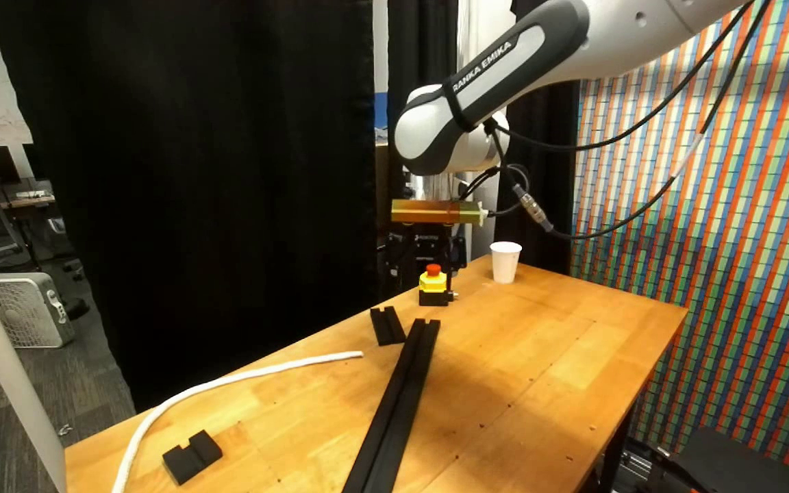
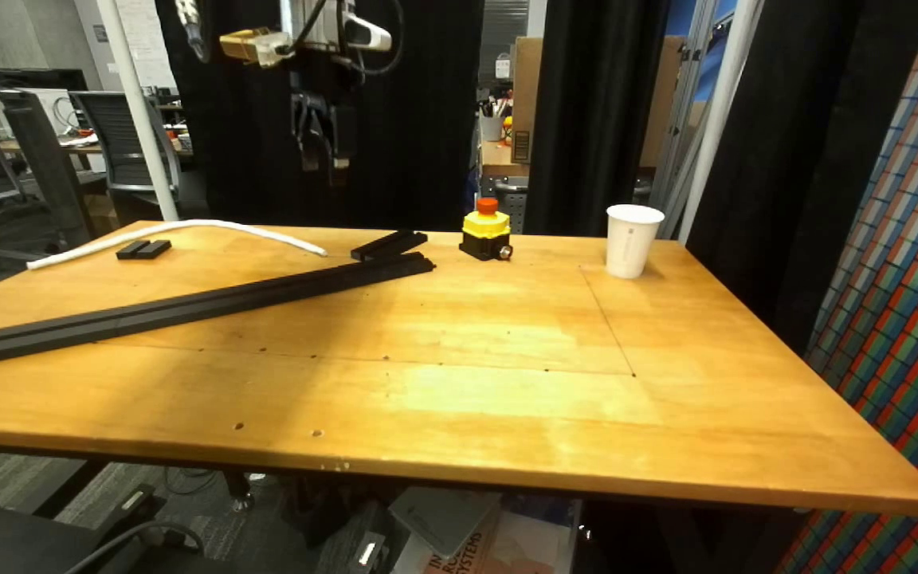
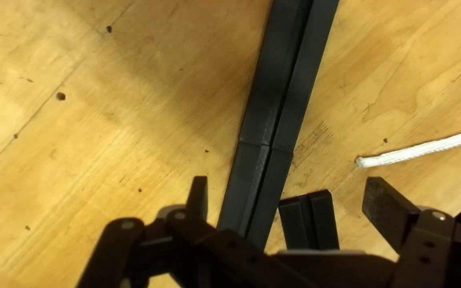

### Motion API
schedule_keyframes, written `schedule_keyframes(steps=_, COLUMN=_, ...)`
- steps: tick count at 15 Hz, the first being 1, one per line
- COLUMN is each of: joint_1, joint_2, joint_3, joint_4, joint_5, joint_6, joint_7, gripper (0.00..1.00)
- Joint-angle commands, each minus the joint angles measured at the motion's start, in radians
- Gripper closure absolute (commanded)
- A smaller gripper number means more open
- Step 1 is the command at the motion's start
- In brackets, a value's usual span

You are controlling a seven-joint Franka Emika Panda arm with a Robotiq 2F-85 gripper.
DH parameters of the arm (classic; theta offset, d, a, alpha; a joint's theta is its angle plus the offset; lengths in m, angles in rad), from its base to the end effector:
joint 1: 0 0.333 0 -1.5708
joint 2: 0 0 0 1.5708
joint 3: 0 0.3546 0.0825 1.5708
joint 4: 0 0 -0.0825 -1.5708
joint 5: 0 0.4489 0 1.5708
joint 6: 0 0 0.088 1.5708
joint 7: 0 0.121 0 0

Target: Organize the black objects in a line

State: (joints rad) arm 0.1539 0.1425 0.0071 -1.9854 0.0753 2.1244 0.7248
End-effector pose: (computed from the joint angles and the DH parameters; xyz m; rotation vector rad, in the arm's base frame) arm 0.6353 0.1074 0.3838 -2.9446 0.9167 0.0479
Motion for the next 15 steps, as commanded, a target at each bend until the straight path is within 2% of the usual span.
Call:
schedule_keyframes(steps=1, joint_1=-0.020, joint_2=-0.248, joint_3=0.031, joint_4=-0.168, joint_5=-0.032, joint_6=-0.014, joint_7=-0.155, gripper=0.00)
schedule_keyframes(steps=4, joint_1=-0.033, joint_2=-0.416, joint_3=0.047, joint_4=-0.248, joint_5=-0.038, joint_6=-0.090, joint_7=-0.276, gripper=0.00)
schedule_keyframes(steps=9, joint_1=-0.056, joint_2=-0.711, joint_3=0.054, joint_4=-0.381, joint_5=-0.011, joint_6=-0.274, joint_7=-0.396, gripper=0.00)
schedule_keyframes(steps=11, joint_1=-0.063, joint_2=-0.829, joint_3=0.047, joint_4=-0.438, joint_5=0.012, joint_6=-0.356, joint_7=-0.421, gripper=0.00)
schedule_keyframes(steps=15, joint_1=-0.089, joint_2=-0.988, joint_3=0.046, joint_4=-0.518, joint_5=0.042, joint_6=-0.467, joint_7=-0.432, gripper=0.00)
